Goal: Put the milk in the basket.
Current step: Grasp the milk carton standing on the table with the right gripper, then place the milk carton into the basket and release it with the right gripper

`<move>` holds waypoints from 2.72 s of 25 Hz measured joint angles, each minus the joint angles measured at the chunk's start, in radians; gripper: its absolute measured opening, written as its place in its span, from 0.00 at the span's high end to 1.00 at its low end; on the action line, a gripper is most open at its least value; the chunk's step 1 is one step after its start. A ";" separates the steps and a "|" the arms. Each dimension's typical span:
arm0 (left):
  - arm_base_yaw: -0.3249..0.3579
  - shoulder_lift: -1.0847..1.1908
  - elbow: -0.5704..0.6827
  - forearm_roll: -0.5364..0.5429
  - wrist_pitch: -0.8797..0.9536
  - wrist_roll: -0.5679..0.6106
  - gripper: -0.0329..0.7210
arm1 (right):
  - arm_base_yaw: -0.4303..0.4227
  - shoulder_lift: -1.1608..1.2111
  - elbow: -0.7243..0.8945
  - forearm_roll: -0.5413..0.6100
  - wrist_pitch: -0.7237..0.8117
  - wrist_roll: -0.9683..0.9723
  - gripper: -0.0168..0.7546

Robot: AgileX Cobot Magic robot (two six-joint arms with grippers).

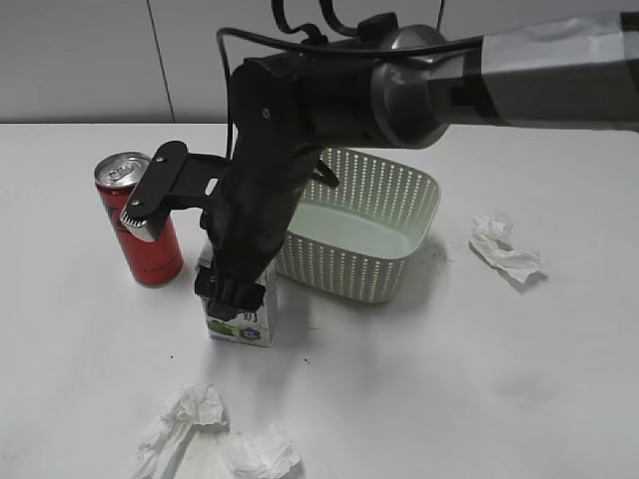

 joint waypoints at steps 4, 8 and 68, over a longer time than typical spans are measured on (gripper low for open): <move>0.000 0.000 0.000 0.000 0.000 0.000 0.69 | 0.000 0.024 -0.001 0.005 -0.010 0.000 0.16; 0.000 0.000 0.000 0.000 0.000 0.000 0.69 | 0.000 0.049 -0.002 0.006 -0.015 -0.001 0.17; 0.000 0.000 0.000 0.000 0.000 0.000 0.69 | -0.320 -0.118 -0.121 0.083 0.114 0.019 0.53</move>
